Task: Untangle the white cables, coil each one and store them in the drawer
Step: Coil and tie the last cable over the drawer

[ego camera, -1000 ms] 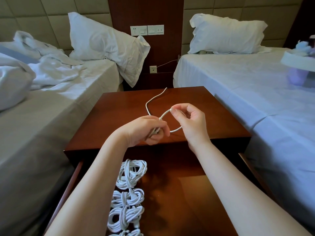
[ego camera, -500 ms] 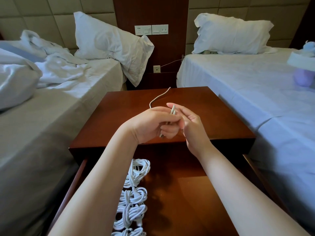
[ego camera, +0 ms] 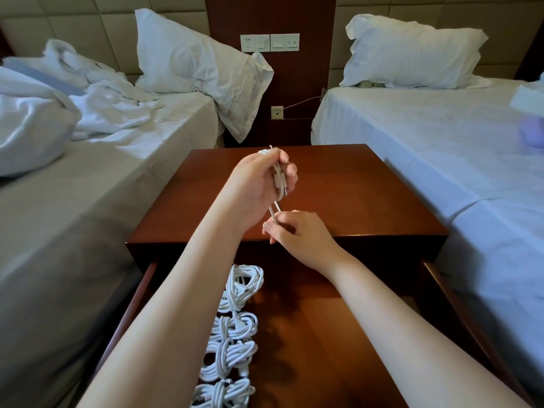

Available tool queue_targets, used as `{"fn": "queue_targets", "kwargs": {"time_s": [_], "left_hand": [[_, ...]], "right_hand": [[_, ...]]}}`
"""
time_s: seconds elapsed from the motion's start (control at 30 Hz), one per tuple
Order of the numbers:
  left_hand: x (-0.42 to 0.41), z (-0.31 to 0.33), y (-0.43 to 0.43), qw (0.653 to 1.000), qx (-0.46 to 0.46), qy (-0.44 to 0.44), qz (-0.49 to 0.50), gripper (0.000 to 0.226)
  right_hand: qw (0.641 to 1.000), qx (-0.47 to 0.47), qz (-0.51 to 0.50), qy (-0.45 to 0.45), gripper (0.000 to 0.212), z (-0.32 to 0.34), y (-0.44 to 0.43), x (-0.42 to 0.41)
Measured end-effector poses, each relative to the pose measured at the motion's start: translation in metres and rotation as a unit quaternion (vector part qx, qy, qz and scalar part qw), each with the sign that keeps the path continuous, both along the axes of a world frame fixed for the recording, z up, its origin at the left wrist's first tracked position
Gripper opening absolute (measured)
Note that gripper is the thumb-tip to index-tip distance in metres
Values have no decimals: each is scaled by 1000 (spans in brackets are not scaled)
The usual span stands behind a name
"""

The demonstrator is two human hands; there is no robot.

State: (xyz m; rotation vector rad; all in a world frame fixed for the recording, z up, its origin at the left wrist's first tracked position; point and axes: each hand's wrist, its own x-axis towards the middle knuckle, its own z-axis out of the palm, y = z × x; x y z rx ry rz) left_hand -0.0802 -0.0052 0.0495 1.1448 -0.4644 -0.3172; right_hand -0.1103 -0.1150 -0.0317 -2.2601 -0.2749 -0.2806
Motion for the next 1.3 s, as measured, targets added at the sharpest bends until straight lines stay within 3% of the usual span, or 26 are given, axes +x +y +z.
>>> {"fn": "queue_targets", "kwargs": {"time_s": [0.13,0.27,0.4,0.53,0.67,0.8,0.9,1.03,1.2,1.3], "left_hand": [[3,1,-3,994,20,21,101,46],[13,-8,-6,980,33,-5,194,42],[20,-10,-3,977,46,-7,210,42],[20,-13,-1,982,103,9,159,40],[10,-15,-6,961,214,27,174,39],[6,-18,-1,928,346,-18,137,37],[7,-22,0,905,407,-50,116,39],[7,-26,2,919,387,-63,37,40],[3,-29,-1,940,336,-29,-61,51],[1,-26,2,934,327,-35,-140,35]], "right_hand": [[994,-23,-47,-98,41,-4,-3,3],[983,-70,-90,-141,25,-2,-6,2],[962,-125,-187,-152,26,-1,-15,4],[954,-70,-222,-188,27,-6,-31,3],[964,17,-196,-177,20,-8,-29,7],[962,90,-167,-199,8,5,-29,4],[958,134,-153,-204,16,18,-33,1],[953,127,-139,-237,12,19,-34,4],[946,128,-142,-261,22,13,-40,10],[952,129,-113,-255,23,12,-42,11]]}}
